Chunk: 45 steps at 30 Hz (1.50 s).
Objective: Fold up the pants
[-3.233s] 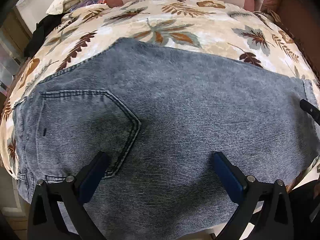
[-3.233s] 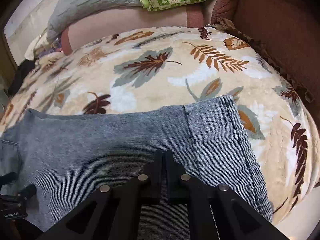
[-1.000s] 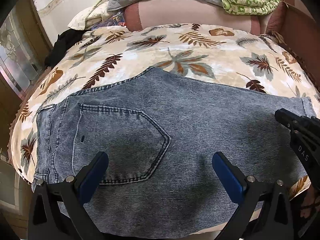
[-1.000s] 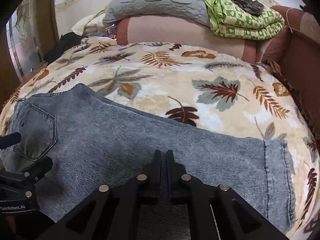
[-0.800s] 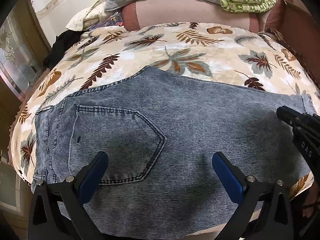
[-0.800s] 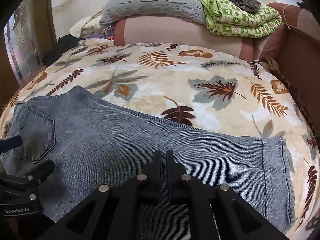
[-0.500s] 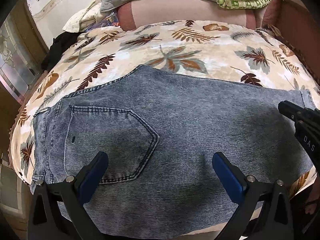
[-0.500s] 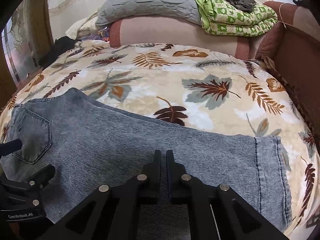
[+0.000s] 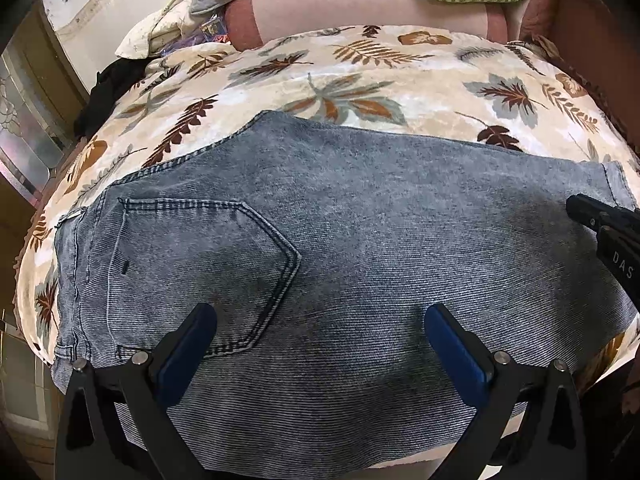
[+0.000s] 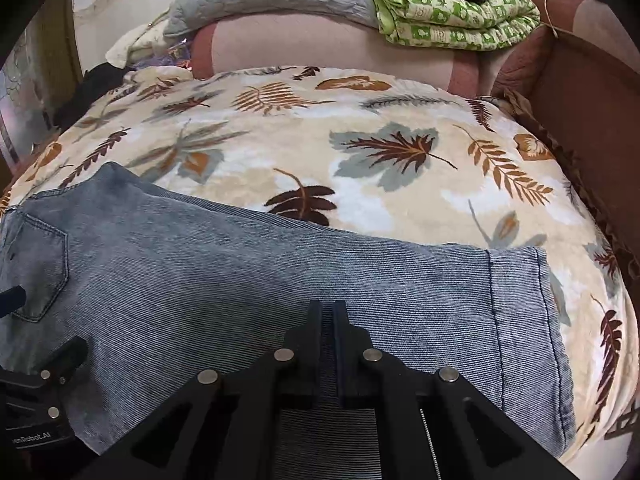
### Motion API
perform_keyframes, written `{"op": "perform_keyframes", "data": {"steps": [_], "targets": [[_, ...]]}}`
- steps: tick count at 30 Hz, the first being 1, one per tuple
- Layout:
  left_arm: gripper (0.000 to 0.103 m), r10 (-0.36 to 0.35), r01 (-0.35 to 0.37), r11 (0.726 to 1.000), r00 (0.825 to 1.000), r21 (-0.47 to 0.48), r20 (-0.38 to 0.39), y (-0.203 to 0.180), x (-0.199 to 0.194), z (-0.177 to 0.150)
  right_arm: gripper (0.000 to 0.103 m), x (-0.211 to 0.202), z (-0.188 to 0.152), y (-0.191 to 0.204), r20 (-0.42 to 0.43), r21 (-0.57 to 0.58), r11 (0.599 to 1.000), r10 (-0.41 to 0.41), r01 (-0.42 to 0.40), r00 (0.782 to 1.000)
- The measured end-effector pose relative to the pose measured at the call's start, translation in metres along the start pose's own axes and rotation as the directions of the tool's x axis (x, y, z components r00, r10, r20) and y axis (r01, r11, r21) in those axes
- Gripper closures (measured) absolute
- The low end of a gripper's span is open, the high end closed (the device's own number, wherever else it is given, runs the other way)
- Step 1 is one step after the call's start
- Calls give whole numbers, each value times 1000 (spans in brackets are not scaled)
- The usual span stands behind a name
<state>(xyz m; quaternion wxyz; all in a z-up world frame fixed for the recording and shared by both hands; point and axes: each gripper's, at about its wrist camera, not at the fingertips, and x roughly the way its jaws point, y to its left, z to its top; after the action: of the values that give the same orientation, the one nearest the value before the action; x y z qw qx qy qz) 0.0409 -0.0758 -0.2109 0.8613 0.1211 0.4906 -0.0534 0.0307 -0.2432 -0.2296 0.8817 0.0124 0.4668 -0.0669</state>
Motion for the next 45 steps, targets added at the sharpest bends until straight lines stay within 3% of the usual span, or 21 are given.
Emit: {"op": "perform_keyframes", "data": {"steps": [33, 38, 45], "targets": [[0, -21, 21, 1000, 999, -21, -37, 3, 14, -7, 96, 7, -3, 8, -19, -63, 998, -32, 31, 999], [0, 32, -32, 999, 999, 19, 4, -6, 1, -2, 95, -2, -2, 0, 22, -46, 999, -20, 21, 1000], [0, 2, -5, 998, 998, 57, 56, -31, -15, 19, 95, -20, -13, -48, 105, 32, 996, -88, 85, 991]]}}
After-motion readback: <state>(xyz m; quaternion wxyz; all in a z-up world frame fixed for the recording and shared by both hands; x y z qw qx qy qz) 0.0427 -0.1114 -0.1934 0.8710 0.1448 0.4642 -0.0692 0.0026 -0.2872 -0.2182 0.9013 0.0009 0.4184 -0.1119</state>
